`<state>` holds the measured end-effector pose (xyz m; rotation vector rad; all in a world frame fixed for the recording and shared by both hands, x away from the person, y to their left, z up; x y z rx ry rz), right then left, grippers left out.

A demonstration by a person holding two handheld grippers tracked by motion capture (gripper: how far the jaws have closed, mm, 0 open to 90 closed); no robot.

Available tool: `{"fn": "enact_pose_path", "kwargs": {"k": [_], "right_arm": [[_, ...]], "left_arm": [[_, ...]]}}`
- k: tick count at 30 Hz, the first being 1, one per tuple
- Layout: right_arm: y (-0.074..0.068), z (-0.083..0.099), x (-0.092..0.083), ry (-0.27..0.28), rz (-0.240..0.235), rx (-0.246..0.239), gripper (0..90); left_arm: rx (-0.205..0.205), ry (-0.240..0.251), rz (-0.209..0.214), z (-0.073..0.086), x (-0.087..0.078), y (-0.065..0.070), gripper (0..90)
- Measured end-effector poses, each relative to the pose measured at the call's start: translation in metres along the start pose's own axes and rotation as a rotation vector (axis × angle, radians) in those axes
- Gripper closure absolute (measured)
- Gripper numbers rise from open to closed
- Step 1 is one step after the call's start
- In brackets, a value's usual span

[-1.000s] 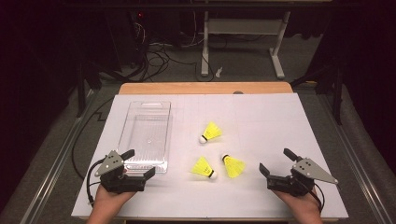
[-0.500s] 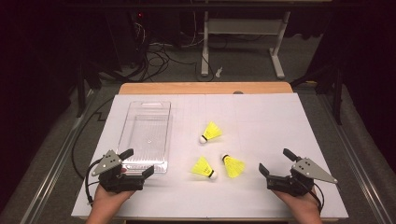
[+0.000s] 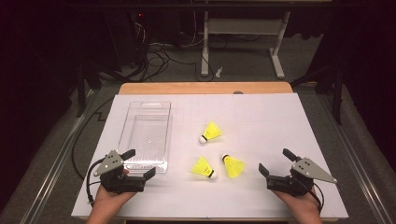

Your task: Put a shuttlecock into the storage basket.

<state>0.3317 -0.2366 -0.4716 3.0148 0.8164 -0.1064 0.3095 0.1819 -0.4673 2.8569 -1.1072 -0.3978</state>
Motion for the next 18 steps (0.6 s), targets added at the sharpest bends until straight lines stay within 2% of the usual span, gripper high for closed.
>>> {"fn": "enact_pose_path", "kwargs": {"k": [5, 13, 18], "right_arm": [[0.0, 0.0001, 0.0002, -0.002, 0.002, 0.001, 0.3], [0.002, 0.0003, -0.0001, -0.003, 0.01, 0.018, 0.3], [0.0023, -0.0006, -0.0008, -0.002, -0.004, 0.03, 0.3]], "left_arm": [[-0.018, 0.012, -0.003, -0.0016, -0.0015, -0.0014, 0.0], [-0.022, 0.0, 0.016, -0.002, -0.0027, -0.0016, 0.4], [-0.029, 0.001, 0.012, -0.0042, -0.0053, -0.003, 1.8]]}}
Point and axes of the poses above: each handheld gripper's, and its own axes: x roughly forward along the jaws, z roughly out of its underside, y roughly to its right, the point moved 8 cm from there along x, roughly forward along the jaws, and after that the axes turned 12 degrees about y, right-handed, at the moved point
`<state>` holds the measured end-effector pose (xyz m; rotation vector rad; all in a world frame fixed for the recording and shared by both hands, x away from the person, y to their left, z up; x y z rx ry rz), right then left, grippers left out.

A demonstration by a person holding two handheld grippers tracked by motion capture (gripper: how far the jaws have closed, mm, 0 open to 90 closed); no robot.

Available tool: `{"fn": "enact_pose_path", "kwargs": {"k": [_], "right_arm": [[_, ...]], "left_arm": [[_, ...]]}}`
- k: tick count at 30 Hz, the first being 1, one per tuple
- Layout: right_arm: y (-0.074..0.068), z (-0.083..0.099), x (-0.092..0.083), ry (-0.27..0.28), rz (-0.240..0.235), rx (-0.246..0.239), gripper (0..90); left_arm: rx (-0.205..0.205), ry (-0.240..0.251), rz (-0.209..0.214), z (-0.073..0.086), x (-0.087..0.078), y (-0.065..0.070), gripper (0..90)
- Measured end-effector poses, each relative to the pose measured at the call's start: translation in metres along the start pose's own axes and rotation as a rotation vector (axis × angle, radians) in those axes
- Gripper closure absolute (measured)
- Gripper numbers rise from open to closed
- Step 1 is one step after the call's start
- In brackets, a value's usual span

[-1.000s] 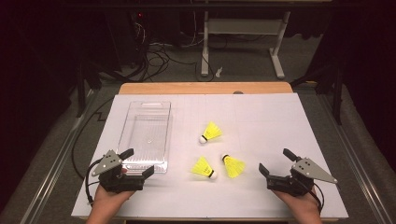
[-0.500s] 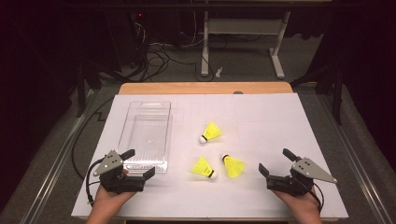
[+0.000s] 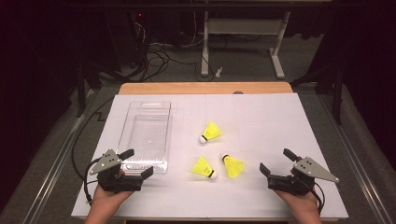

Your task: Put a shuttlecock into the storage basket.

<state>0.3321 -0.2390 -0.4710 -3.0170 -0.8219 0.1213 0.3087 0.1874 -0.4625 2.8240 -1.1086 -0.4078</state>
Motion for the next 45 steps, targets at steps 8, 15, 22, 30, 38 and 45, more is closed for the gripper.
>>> {"fn": "enact_pose_path", "kwargs": {"k": [8, 15, 22, 30, 38, 45], "right_arm": [[-0.003, 0.0, 0.001, -0.007, -0.015, -0.02, 0.3], [-0.004, 0.001, 0.002, -0.009, -0.01, -0.027, 0.3], [-0.003, 0.002, 0.003, -0.01, -0.005, -0.031, 0.2], [-0.005, 0.002, 0.004, -0.01, -0.011, -0.046, 0.3], [-0.003, 0.001, 0.003, -0.005, -0.006, -0.044, 0.2], [-0.003, 0.0, 0.003, -0.002, -0.003, -0.044, 0.3]], "left_arm": [[0.0, 0.024, 0.001, -0.004, -0.006, -0.002, 4.0], [-0.01, 0.037, -0.018, -0.004, -0.009, -0.008, 3.9], [-0.044, 0.087, -0.046, -0.007, -0.017, -0.019, 3.3], [-0.052, 0.102, -0.1, -0.006, -0.028, -0.035, 2.0], [-0.049, 0.112, -0.137, -0.004, -0.042, -0.05, 0.5], [-0.036, 0.097, -0.112, -0.002, -0.041, -0.048, 0.1]]}}
Point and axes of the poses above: each handheld gripper's, and its own axes: x roughly forward along the jaws, z roughly out of its underside, y roughly to its right, the point moved 8 cm from there along x, roughly forward along the jaws, and after that the axes turned 12 degrees about y, right-handed, at the moved point
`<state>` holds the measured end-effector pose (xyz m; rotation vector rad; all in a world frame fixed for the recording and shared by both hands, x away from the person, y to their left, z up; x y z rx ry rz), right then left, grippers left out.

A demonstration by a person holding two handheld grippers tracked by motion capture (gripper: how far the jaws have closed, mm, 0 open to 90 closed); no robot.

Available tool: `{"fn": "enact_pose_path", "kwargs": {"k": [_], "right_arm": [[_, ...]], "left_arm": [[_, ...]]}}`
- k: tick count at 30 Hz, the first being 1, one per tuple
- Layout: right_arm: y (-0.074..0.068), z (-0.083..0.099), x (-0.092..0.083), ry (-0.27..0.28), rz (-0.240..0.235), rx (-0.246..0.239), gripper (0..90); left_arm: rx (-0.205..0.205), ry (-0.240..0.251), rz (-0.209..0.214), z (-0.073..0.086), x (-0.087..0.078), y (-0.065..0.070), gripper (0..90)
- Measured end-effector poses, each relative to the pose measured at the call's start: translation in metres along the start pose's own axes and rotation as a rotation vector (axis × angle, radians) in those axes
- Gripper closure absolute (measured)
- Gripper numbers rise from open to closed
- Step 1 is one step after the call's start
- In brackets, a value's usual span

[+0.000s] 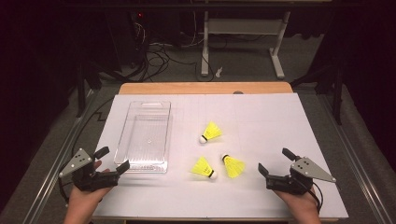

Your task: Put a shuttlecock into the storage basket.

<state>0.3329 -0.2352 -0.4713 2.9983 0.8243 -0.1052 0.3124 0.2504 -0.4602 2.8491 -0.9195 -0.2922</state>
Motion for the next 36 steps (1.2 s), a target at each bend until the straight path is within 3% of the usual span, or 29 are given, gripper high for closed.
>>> {"fn": "enact_pose_path", "kwargs": {"k": [4, 11, 16, 17, 22, 28, 36], "right_arm": [[0.0, 0.0, 0.0, -0.002, -0.001, -0.001, 0.3], [0.001, 0.0, -0.001, -0.002, 0.001, 0.001, 0.3], [0.001, 0.001, -0.001, -0.004, 0.002, 0.004, 0.3], [0.001, 0.001, -0.001, -0.005, 0.002, 0.005, 0.2], [-0.001, 0.002, 0.001, -0.01, -0.004, 0.003, 0.2], [-0.001, 0.002, 0.001, -0.011, -0.003, 0.006, 0.3], [0.001, 0.001, -0.001, -0.001, 0.005, -0.001, 0.2]], "left_arm": [[0.009, -0.004, 0.006, 0.001, 0.002, 0.002, 0.1], [-0.006, 0.015, -0.012, 0.0, -0.004, -0.005, 0.1], [-0.006, -0.012, -0.016, 0.007, -0.015, -0.012, 0.1], [0.001, -0.026, -0.033, 0.01, -0.02, -0.016, 0.1], [-0.01, -0.025, -0.05, 0.013, -0.031, -0.021, 0.1], [-0.01, -0.03, -0.061, 0.014, -0.031, -0.022, 0.1], [-0.041, -0.061, -0.061, 0.019, -0.031, -0.024, 0.1]]}}
Point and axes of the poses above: each handheld gripper's, and its own axes: x roughly forward along the jaws, z roughly out of its underside, y roughly to its right, the point moved 8 cm from there along x, roughly forward along the jaws, and after that the axes turned 12 degrees about y, right-handed, at the moved point
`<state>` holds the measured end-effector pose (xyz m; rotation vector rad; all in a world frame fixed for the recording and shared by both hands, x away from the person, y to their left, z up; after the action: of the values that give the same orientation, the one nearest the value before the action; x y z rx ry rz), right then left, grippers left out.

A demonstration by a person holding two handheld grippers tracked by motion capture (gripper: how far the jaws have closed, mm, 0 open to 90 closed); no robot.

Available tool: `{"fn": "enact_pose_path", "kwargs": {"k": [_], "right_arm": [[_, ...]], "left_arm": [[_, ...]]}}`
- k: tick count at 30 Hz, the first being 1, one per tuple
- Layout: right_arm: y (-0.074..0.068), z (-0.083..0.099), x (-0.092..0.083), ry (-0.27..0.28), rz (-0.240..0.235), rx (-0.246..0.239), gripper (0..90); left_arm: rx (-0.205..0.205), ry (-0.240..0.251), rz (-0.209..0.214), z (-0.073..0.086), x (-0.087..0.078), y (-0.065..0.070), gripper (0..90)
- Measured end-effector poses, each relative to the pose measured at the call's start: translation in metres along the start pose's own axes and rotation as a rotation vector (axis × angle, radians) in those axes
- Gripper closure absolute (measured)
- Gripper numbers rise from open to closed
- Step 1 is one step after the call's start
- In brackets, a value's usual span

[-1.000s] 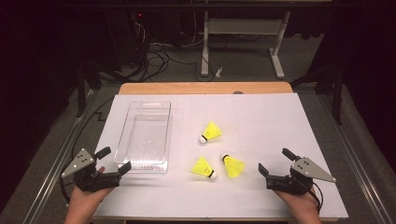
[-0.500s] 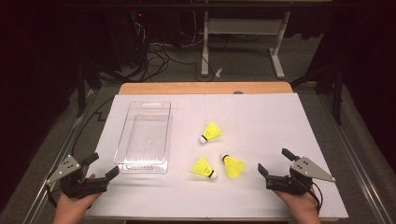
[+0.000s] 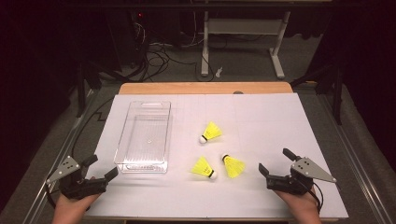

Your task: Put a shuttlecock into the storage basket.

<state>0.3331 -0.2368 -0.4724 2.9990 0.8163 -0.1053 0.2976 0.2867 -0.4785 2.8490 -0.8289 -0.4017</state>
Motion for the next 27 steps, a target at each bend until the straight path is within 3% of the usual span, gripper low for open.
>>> {"fn": "enact_pose_path", "kwargs": {"k": [1, 2, 6, 9, 27], "right_arm": [[-0.001, 0.0, 0.0, 0.001, 0.0, 0.0, 0.3], [-0.001, -0.001, 0.0, 0.002, -0.001, -0.002, 0.2], [-0.001, 0.0, 0.0, -0.001, -0.002, -0.002, 0.2], [-0.001, 0.0, 0.0, 0.0, -0.002, -0.003, 0.3], [-0.002, 0.002, 0.002, -0.01, -0.012, 0.0, 0.3]], "left_arm": [[0.0, 0.0, 0.0, 0.0, 0.0, 0.0, 0.1], [-0.009, -0.038, -0.003, 0.003, 0.001, -0.001, 0.1], [-0.019, -0.101, -0.006, 0.01, 0.003, -0.002, 0.1], [-0.006, -0.142, -0.015, 0.014, 0.005, -0.002, 0.1], [0.033, -0.305, -0.038, 0.029, 0.011, 0.0, 0.1]]}}
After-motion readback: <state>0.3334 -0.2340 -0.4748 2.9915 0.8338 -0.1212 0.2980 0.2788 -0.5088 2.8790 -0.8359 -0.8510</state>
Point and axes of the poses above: each handheld gripper's, and its own axes: x roughly forward along the jaws, z roughly out of its underside, y roughly to its right, the point moved 8 cm from there along x, roughly forward along the jaws, and after that the axes turned 12 degrees about y, right-handed, at the moved point
